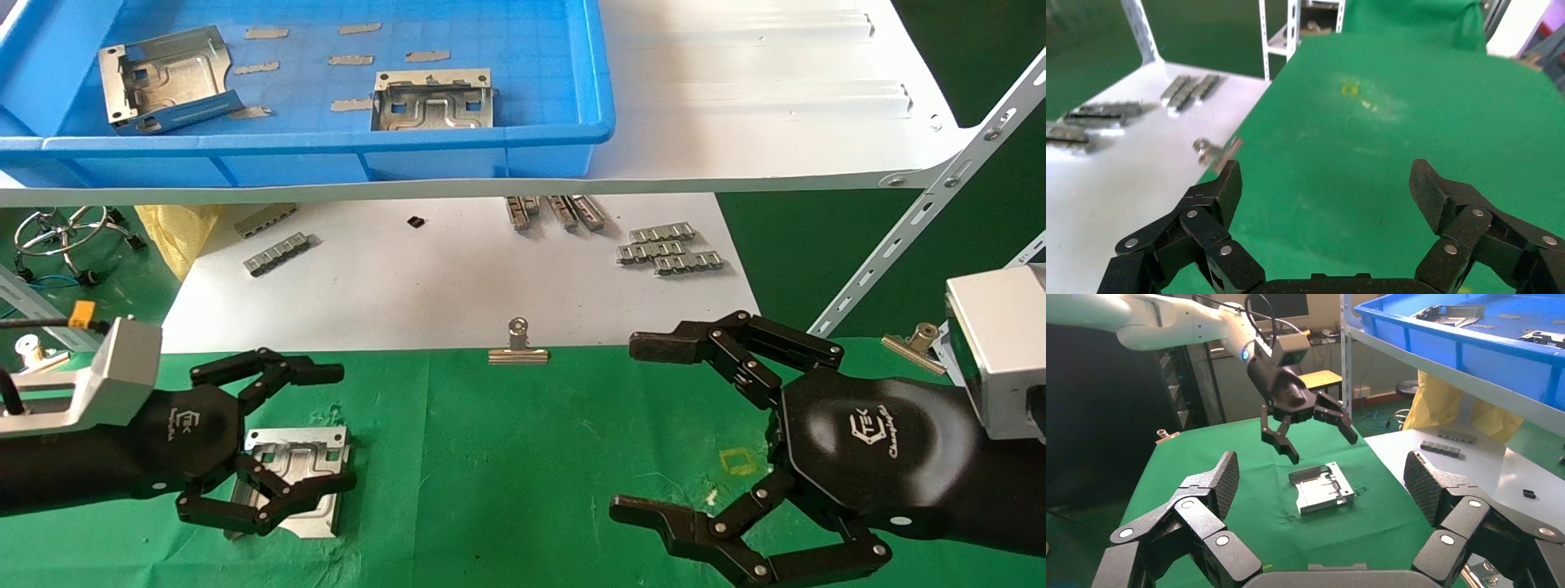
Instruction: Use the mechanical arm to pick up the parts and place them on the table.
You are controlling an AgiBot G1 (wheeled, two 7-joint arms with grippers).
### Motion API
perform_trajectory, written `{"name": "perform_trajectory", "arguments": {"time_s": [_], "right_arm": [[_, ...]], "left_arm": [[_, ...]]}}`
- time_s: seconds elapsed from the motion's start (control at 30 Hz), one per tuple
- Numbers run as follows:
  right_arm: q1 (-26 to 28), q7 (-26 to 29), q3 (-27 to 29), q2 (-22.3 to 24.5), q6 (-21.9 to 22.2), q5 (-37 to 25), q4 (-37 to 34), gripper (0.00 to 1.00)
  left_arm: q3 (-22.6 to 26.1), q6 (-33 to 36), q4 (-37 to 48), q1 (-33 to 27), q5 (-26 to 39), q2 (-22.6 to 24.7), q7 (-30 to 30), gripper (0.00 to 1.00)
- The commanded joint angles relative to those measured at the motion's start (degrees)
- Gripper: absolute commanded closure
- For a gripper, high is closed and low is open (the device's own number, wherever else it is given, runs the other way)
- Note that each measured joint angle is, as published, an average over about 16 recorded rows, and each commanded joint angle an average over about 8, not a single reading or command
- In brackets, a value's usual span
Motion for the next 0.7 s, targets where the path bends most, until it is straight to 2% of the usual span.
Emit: {"name": "perform_trajectory", "arguments": {"time_s": [0.03,0.7], "right_arm": [[0.0,0.0,0.0,0.0,0.0,0.0,0.0,0.0],[0.0,0.0,0.0,0.0,0.0,0.0,0.0,0.0]], "left_arm": [[-1.2,-0.2,-1.7,0.8,-0.3,-0.2,-1.1,0.0],[-13.1,-2.1,-19.1,9.0,-3.3,-2.0,-11.8,0.0]]}}
